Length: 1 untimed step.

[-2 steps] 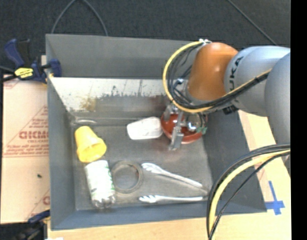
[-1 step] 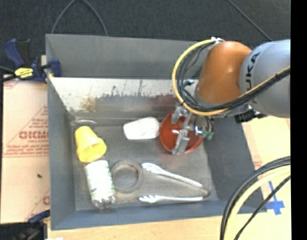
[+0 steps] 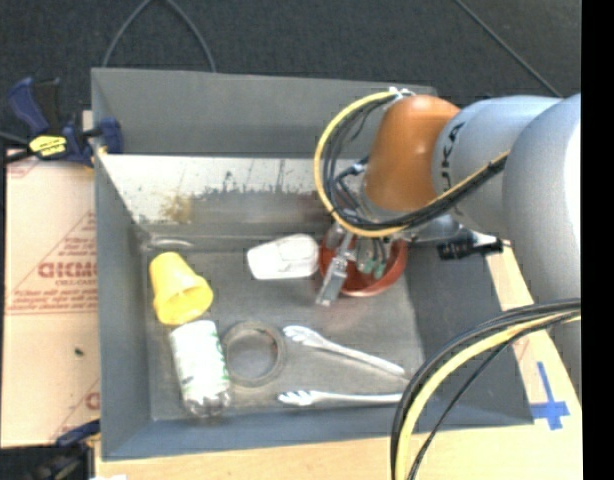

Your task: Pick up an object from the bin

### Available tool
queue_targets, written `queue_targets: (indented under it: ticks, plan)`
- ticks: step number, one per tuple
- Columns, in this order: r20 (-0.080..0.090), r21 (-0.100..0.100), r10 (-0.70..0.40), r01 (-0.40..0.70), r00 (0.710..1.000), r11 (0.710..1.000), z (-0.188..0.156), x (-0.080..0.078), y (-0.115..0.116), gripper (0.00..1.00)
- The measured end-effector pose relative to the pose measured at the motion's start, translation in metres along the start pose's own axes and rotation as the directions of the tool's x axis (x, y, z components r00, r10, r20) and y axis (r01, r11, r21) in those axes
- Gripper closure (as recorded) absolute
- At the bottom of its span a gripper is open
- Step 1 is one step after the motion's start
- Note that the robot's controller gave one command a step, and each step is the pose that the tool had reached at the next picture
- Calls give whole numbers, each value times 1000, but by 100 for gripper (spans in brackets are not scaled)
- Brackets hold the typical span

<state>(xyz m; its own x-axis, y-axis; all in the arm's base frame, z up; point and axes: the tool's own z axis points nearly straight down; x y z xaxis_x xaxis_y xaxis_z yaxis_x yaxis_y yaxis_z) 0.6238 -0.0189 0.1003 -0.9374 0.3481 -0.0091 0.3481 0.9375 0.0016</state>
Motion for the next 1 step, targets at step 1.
queue_targets:
  ticks: [1]
  plan:
    - [20,0,-299,299,954,954,30,-21,11,0]
